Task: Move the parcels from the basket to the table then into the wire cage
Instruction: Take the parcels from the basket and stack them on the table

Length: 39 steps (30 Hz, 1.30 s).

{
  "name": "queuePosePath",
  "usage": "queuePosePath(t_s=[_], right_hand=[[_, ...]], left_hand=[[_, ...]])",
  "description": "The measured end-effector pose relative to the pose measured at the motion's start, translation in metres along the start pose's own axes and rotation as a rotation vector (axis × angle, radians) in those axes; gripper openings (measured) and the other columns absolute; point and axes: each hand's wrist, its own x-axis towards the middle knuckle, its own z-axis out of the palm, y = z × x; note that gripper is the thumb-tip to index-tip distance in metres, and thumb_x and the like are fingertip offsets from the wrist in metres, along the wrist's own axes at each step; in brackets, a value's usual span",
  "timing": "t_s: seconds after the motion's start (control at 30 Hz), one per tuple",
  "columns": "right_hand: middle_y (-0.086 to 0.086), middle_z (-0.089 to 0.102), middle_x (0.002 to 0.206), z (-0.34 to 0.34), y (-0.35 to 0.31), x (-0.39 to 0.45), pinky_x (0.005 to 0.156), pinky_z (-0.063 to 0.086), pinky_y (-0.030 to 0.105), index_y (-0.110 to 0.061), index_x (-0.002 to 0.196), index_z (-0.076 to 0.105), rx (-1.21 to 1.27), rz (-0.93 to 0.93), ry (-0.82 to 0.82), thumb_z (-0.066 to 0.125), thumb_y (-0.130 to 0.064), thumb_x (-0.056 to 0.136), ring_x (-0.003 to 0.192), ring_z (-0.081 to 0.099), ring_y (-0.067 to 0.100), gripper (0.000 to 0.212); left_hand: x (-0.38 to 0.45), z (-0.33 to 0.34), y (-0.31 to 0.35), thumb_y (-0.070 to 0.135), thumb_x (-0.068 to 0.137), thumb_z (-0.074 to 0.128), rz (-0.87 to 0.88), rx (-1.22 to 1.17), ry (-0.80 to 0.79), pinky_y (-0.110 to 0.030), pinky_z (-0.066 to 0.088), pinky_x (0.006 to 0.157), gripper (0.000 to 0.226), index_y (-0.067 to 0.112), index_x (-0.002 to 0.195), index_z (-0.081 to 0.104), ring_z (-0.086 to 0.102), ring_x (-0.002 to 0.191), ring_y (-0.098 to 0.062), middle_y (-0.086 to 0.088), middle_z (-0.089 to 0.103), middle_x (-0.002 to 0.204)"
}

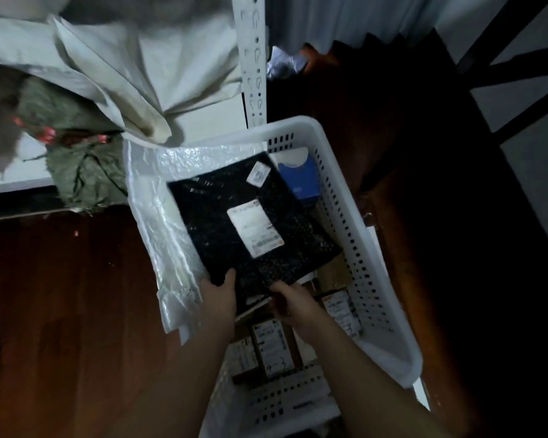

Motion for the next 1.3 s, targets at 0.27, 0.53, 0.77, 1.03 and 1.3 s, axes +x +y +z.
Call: queuePosePath(t_s=[0.27, 0.53, 0.77, 1.03, 1.3], right_hand=[[0.011, 0.059, 0.126, -0.011, -0.011, -0.153, 0.074, 0.057, 0.037, -0.019, 0.145, 0.036, 0.372, -0.164, 0.212, 0.069, -0.026, 0.088, 0.105, 0.063, 0.028, 0.066], [0.005, 0.061, 0.108, -0.016, -0.088, -0.351, 0.079, 0.048, 0.025, -0.003, 0.118, 0.060, 0.062, -0.440, 0.334, 0.062, -0.014, 0.094, 0.095, 0.058, 0.019, 0.027], [0.013, 0.062, 0.092, -0.022, -0.138, -0.467, 0.062, 0.047, 0.033, -0.008, 0.106, 0.051, -0.002, -0.680, 0.470, 0.054, -0.002, 0.094, 0.076, 0.060, 0.025, 0.014], [0.011, 0.058, 0.085, -0.093, -0.169, -0.545, 0.058, 0.041, 0.033, -0.012, 0.108, 0.040, 0.453, -0.778, 0.677, 0.050, -0.005, 0.097, 0.066, 0.053, 0.022, 0.016], [0.006, 0.055, 0.086, -0.196, -0.183, -0.552, 0.062, 0.044, 0.036, -0.018, 0.126, 0.036, 0.660, -0.725, 0.929, 0.048, -0.006, 0.097, 0.071, 0.054, 0.024, 0.033]], left_hand=[[-0.137, -0.098, 0.077, 0.009, 0.096, 0.051, 0.380, 0.139, -0.054, -0.029, 0.042, 0.076, 0.028, 0.003, 0.123, 0.052, 0.058, 0.097, -0.025, -0.005, 0.060, 0.102], [-0.251, -0.217, 0.185, 0.009, 0.093, 0.058, 0.663, 0.206, -0.227, -0.026, 0.047, 0.079, 0.018, 0.026, 0.099, 0.052, 0.061, 0.089, -0.011, 0.016, 0.058, 0.089], [-0.313, -0.222, 0.311, 0.017, 0.091, 0.062, 0.867, 0.268, -0.375, -0.031, 0.047, 0.080, 0.023, 0.015, 0.113, 0.053, 0.059, 0.096, -0.017, 0.000, 0.063, 0.103], [-0.398, -0.147, 0.399, 0.013, 0.099, 0.049, 0.623, -0.094, -0.591, -0.020, 0.051, 0.040, 0.010, 0.011, 0.108, 0.050, 0.063, 0.046, -0.017, -0.015, 0.056, 0.101], [-0.478, -0.008, 0.412, 0.011, 0.098, 0.050, 0.599, -0.053, -0.743, -0.039, 0.055, 0.078, 0.058, 0.033, 0.146, 0.027, 0.060, 0.083, -0.028, -0.003, 0.051, 0.101]])
